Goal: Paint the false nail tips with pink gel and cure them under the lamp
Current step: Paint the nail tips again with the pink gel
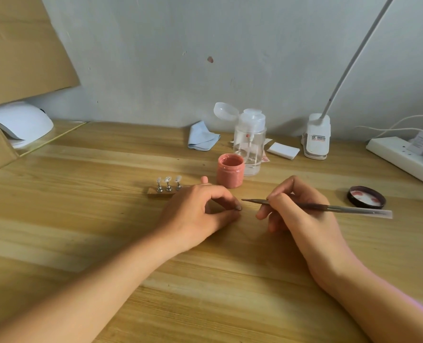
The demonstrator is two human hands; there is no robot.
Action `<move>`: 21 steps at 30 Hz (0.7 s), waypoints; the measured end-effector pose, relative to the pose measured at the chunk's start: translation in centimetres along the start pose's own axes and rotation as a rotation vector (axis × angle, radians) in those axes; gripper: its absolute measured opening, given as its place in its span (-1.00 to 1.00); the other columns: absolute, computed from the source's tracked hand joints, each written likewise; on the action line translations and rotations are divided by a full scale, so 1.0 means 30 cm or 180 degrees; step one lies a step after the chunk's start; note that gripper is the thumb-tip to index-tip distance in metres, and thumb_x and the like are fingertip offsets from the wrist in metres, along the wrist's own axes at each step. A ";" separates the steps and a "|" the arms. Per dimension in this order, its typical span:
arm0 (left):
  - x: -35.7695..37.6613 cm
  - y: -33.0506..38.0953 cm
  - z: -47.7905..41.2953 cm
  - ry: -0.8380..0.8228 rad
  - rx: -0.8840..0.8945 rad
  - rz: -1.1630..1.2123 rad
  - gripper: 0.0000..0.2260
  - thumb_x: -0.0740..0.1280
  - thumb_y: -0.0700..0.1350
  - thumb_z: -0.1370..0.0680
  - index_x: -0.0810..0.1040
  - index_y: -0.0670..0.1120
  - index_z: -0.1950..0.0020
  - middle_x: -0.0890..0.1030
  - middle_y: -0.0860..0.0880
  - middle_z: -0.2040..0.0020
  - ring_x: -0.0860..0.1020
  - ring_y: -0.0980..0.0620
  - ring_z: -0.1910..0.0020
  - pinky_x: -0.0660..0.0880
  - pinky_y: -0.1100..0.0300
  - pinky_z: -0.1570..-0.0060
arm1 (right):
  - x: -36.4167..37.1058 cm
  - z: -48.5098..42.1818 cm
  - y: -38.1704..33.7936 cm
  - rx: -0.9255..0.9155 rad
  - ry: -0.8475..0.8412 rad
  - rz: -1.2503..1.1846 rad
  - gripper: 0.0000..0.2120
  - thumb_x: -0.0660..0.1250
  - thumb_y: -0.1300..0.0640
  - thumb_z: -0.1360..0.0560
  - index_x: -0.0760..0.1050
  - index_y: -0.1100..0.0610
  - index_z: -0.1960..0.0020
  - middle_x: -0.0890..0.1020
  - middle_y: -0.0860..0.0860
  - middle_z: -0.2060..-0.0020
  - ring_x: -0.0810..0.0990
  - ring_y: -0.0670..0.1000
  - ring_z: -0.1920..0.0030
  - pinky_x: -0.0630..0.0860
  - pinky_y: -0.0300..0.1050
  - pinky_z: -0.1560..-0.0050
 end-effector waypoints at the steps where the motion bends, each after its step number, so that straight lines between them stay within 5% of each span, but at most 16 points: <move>1: 0.000 0.001 0.001 -0.0017 -0.0013 0.0022 -0.76 0.52 -0.08 -0.46 0.58 0.26 0.24 0.64 0.36 0.19 0.32 0.15 0.56 0.14 0.29 -0.50 | -0.002 0.001 -0.002 -0.0014 0.0019 -0.0061 -0.92 0.26 0.29 -0.51 0.43 0.25 0.16 0.66 0.09 0.38 0.48 -0.05 0.43 0.43 -0.30 0.39; 4: 0.000 0.000 0.005 -0.0071 -0.0054 0.0175 -0.81 0.52 -0.10 -0.46 0.60 0.20 0.19 0.66 0.31 0.15 0.31 0.16 0.55 0.38 0.09 -0.33 | 0.003 0.001 -0.005 -0.0006 -0.0031 -0.0089 -0.92 0.26 0.30 -0.54 0.43 0.25 0.14 0.65 0.10 0.38 0.47 -0.05 0.43 0.43 -0.31 0.39; 7: -0.001 -0.005 0.008 -0.0097 -0.0052 0.0123 -0.80 0.52 -0.09 -0.47 0.59 0.19 0.21 0.62 0.34 0.28 0.33 0.19 0.57 0.42 0.33 -0.09 | 0.009 0.000 -0.005 0.0030 -0.0122 0.0022 -0.93 0.28 0.33 -0.50 0.41 0.30 0.15 0.67 0.13 0.37 0.47 -0.07 0.43 0.42 -0.34 0.40; 11: -0.002 -0.009 0.007 -0.0065 -0.0066 0.0008 -0.78 0.51 -0.10 -0.47 0.55 0.18 0.23 0.49 0.37 0.49 0.31 0.20 0.60 0.30 0.53 0.00 | 0.010 0.003 -0.002 0.0000 -0.0162 0.0092 -0.91 0.28 0.34 -0.49 0.39 0.30 0.17 0.69 0.12 0.36 0.48 -0.08 0.44 0.42 -0.35 0.39; 21: 0.001 -0.016 0.003 -0.0005 -0.0090 -0.0003 -0.80 0.52 -0.08 -0.45 0.57 0.16 0.25 0.44 0.23 0.57 0.29 0.17 0.61 0.21 0.63 -0.13 | 0.012 0.000 0.004 -0.0092 -0.0210 0.0218 -0.90 0.28 0.33 -0.47 0.40 0.25 0.21 0.69 0.10 0.36 0.49 -0.09 0.44 0.43 -0.34 0.38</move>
Point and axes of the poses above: each hand's wrist, its own z-axis away from the middle knuckle, its own x-axis out of the palm, y = z × x, the point moved 2 cm from there along -z, towards the middle knuckle
